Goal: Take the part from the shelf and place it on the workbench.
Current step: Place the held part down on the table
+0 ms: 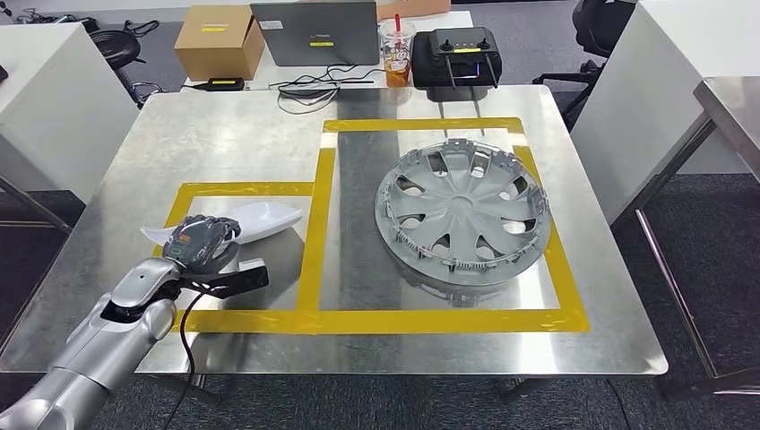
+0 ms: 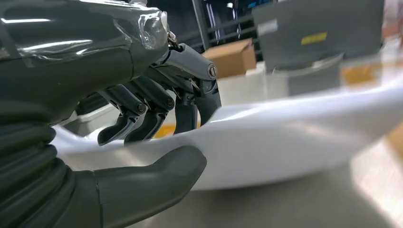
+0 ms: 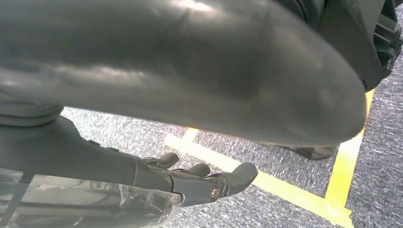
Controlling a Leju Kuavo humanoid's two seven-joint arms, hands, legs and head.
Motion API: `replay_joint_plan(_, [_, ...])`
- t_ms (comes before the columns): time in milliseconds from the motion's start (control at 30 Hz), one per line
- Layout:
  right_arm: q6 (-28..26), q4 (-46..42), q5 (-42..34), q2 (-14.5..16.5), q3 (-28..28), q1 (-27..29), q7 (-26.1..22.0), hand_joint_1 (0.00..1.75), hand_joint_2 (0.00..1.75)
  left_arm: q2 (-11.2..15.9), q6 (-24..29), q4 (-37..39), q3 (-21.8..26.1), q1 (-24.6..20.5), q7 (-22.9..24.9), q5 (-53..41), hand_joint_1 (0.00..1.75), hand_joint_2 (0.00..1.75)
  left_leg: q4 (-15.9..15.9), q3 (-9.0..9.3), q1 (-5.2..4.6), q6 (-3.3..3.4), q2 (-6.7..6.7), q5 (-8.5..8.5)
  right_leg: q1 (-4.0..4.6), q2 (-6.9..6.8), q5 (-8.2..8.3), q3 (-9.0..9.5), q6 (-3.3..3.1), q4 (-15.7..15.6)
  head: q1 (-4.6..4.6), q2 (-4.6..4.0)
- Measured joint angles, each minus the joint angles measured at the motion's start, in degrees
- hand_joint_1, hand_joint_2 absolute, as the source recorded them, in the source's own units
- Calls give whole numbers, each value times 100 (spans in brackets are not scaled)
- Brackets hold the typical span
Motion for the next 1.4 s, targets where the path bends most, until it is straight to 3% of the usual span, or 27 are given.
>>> replay_joint_plan(33, [1, 8, 13, 6, 0, -9, 11, 0, 0, -15, -13, 128, -1, 22, 16, -50, 166, 175, 117, -80, 12, -6, 1, 15, 1, -1, -2, 5, 0, 1, -1, 0])
replay_joint_plan(67, [2, 13, 25, 12, 0, -22, 26, 0, 0, -30, -23, 232, -1, 25, 27, -89, 166, 175, -7, -39, 19, -2, 1, 137, 2, -2, -5, 14, 2, 0, -1, 0])
replay_joint_plan(133, [4, 21, 43, 27, 0, -62, 53, 0, 0, -63, -26, 397, 1, -19, 34, -137, 83, 175, -799, 346, 16, 39, 4, 523, 2, -8, -13, 47, 14, -3, -1, 0])
replay_joint_plan(200, [12, 31, 50, 51, 0, -112, 68, 0, 0, -100, -11, 525, 1, -76, 8, -166, 0, 175, -1444, 685, -19, 95, 13, 716, 12, -14, -28, 74, 50, -12, 3, 0])
replay_joint_plan(267, [30, 48, 50, 74, 0, -145, 78, 0, 0, -126, 21, 638, 4, -71, -80, -162, 0, 175, -1558, 743, -64, 149, 18, 704, 10, -15, -31, 84, 112, -30, 4, 0])
replay_joint_plan(333, [50, 66, 49, 90, 1, -146, 81, 0, 0, -147, 102, 703, 32, -20, -248, -82, 0, 87, -1631, 791, -62, 229, 19, 769, 9, -18, -35, 64, 170, -13, 8, 0])
replay_joint_plan(400, [60, 87, 33, 99, 2, -131, 73, 0, 0, -197, 276, 718, 116, 36, -459, 125, 0, 0, -1720, 840, -41, 308, 20, 856, 17, -22, -211, -107, 161, 326, 21, 0])
replay_joint_plan(467, [51, 109, -4, 105, 1, -117, 56, 0, 0, -285, 420, 714, 247, 117, -704, 530, 0, 0, -1736, 832, -50, 341, 16, 877, 13, -24, -541, -467, 115, 1080, 29, 0])
replay_joint_plan(533, [21, 123, -46, 110, -2, -96, 42, 0, 0, -414, 427, 669, 471, 256, -1047, 1278, 0, 0, -1732, 825, -71, 346, 12, 873, 12, -25, -695, -732, 139, 1602, 28, 0])
replay_joint_plan(567, [6, 129, -66, 113, -3, -86, 36, 0, 0, -494, 354, 613, 621, 335, -1254, 1778, 0, 0, -1726, 824, -78, 346, 9, 869, 11, -26, -641, -715, 179, 1544, 28, 0])
replay_joint_plan(633, [-13, 139, -93, 111, -9, -72, 20, 0, 0, -653, 49, 408, 965, 483, -1658, 2907, 0, 0, -1696, 822, -83, 329, -1, 850, 9, -28, -343, -366, 265, 803, 30, 0])
replay_joint_plan(700, [-8, 143, -105, 104, -15, -70, 2, 0, 0, -785, -342, 95, 1311, 615, -2004, 4004, 0, 0, -1638, 803, -109, 286, -6, 807, 25, -27, -95, -20, 245, 116, 24, 0])
replay_joint_plan(733, [-3, 145, -105, 99, -17, -67, -5, 0, 0, -837, -531, -104, 1467, 684, -2159, 4494, 0, 0, -1616, 794, -119, 264, -6, 789, 36, -27, -43, 51, 203, -22, 21, 0])
replay_joint_plan(867, [36, 148, -78, 88, -20, -44, -12, 0, 0, -966, -1119, -1162, 2000, 968, -2640, 6244, 0, 0, -1479, 729, -89, 156, -1, 683, 25, -25, 2, 70, 61, -56, 8, 0])
replay_joint_plan(933, [46, 150, -68, 79, -20, -42, -18, 0, 0, -986, -1233, -1703, 2214, 1058, -2767, 6742, 0, 0, -937, 484, -56, 86, 3, 362, 4, -26, 6, 81, 24, -61, -7, 0])
replay_joint_plan(1000, [46, 152, -74, 76, -20, -35, -31, 0, 0, -985, -1291, -2203, 2398, 1175, -2831, 7037, 0, 0, -130, 120, -21, 36, 5, -7, 6, -28, 8, 82, 9, -57, -13, 0])
replay_joint_plan(1033, [44, 152, -79, 77, -21, -26, -38, 0, 0, -982, -1312, -2423, 2478, 1248, -2839, 7121, 0, 0, 111, 10, -6, 24, 6, -79, 7, -28, 8, 82, 10, -55, -14, 0])
replay_joint_plan(1067, [41, 152, -86, 79, -22, -16, -43, 0, 0, -979, -1327, -2612, 2549, 1315, -2843, 7168, 0, 0, 121, 10, 4, 21, 8, -39, 7, -29, 9, 84, 11, -54, -14, 0])
replay_joint_plan(1100, [34, 152, -93, 83, -23, -7, -48, 0, 0, -975, -1343, -2778, 2614, 1369, -2846, 7202, 0, 0, -115, 133, 11, 26, 10, 104, 7, -28, 9, 88, 12, -54, -14, 0])
replay_joint_plan(1167, [17, 152, -102, 93, -26, -1, -52, 0, 0, -962, -1368, -3056, 2715, 1434, -2857, 7237, 0, 0, -967, 581, 8, 58, 13, 459, 17, -27, 11, 93, 21, -54, -14, 0])
replay_joint_plan(1233, [5, 152, -105, 102, -34, -2, -53, 0, 0, -948, -1385, -3255, 2786, 1470, -2868, 7247, 0, 0, -1496, 864, -20, 105, 9, 623, 38, -28, 23, 82, 61, -54, -11, 0])
replay_joint_plan(1333, [3, 152, -107, 105, -46, 1, -56, 0, 0, -943, -1391, -3427, 2847, 1532, -2876, 7247, 0, 0, -1573, 878, -39, 197, 6, 680, 37, -30, 54, 58, 153, -68, -10, 0])
replay_joint_plan(1400, [3, 152, -105, 105, -51, 3, -57, 0, 0, -944, -1398, -3503, 2857, 1546, -2878, 7247, 0, 0, -1650, 868, -25, 297, 16, 764, 39, -31, -110, -46, 156, 132, -1, 0])
